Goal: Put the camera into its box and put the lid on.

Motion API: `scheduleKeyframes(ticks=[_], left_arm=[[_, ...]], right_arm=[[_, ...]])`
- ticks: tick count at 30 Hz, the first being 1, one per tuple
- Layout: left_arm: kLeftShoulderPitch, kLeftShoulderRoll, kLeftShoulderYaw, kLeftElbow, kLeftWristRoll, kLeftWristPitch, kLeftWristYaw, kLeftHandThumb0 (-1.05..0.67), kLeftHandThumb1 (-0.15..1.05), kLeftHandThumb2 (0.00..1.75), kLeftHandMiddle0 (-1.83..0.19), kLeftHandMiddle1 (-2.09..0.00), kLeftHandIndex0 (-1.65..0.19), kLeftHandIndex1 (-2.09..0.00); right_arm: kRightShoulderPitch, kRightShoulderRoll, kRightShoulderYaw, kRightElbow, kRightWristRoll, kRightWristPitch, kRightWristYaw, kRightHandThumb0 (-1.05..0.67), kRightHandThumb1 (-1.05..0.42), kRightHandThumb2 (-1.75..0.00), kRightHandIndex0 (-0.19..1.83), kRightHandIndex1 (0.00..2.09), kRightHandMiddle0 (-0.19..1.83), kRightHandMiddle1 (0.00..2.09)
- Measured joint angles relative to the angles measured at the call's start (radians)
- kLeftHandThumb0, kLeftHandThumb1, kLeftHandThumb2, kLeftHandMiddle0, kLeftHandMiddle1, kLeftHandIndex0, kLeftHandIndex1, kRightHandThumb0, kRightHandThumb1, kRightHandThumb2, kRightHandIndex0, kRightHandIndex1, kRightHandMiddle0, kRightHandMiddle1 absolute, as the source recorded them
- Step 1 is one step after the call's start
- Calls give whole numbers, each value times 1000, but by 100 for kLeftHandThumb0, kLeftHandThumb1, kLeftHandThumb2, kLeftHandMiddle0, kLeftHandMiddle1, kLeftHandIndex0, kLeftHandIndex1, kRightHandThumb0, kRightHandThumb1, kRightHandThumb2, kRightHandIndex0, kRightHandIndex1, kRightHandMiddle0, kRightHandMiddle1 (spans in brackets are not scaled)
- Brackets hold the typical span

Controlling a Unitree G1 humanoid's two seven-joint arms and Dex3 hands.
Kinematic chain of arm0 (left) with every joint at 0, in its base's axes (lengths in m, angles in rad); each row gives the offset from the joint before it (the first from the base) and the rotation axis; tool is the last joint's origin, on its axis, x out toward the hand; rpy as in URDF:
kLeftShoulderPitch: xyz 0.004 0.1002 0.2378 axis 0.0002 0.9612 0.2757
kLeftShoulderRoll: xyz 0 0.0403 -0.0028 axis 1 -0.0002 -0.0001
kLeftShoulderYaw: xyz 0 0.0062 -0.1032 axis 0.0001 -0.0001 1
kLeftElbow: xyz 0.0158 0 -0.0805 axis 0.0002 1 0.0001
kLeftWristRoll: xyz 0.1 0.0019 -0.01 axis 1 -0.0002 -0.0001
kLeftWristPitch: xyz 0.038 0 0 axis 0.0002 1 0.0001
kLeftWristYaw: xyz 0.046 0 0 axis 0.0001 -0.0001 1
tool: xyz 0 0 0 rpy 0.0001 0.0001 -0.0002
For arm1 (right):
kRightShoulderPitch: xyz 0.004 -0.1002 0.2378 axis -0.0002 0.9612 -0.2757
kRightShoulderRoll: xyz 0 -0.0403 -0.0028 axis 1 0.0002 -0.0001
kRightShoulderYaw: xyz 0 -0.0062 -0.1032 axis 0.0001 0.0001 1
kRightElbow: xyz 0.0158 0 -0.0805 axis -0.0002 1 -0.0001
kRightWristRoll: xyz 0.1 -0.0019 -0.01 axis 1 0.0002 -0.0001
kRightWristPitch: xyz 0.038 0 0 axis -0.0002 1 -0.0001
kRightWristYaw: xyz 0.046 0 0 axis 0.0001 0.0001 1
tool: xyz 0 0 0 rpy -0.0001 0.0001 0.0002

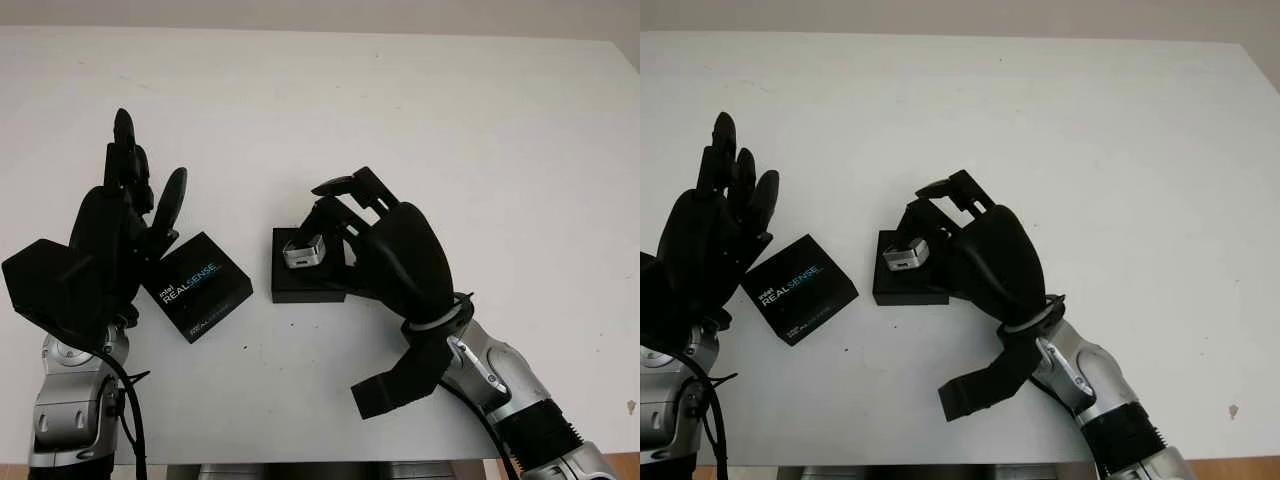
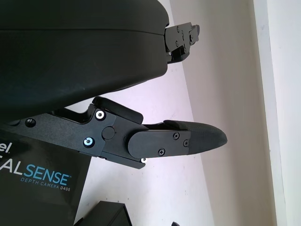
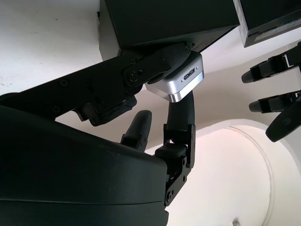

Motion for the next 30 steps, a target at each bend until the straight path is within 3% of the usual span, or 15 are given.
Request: scheduleKeyframes(ticks=[6, 15, 20, 23, 30], left_arm=[[0, 1, 4, 0, -1, 0, -8, -66, 105, 40, 19, 0, 19, 0], [0, 2, 8, 0, -1, 0, -8, -65, 105, 39, 19, 0, 19, 0], [0, 2, 13, 0, -1, 0, -8, -64, 105, 38, 19, 0, 19, 0], [0, 2, 14, -1, -1, 0, -8, -63, 105, 36, 19, 0, 19, 0], [0, 2, 15, -1, -17, 0, -8, -61, 105, 32, 19, 0, 19, 0]], right_arm=[[5, -6, -1, -19, 4, 19, 31, -40, -88, -5, 23, 102, 51, 144], [30, -50, -23, -129, 57, 57, 241, -48, -95, -7, 18, 92, 50, 135], [46, -123, -63, -239, 123, 80, 450, -59, -100, -5, 23, 36, 40, 71], [59, -167, -90, -296, 139, 96, 555, -60, -96, -5, 22, 18, 35, 46], [71, -213, -147, -437, 195, 163, 762, -61, -92, -5, 8, 4, 22, 24]])
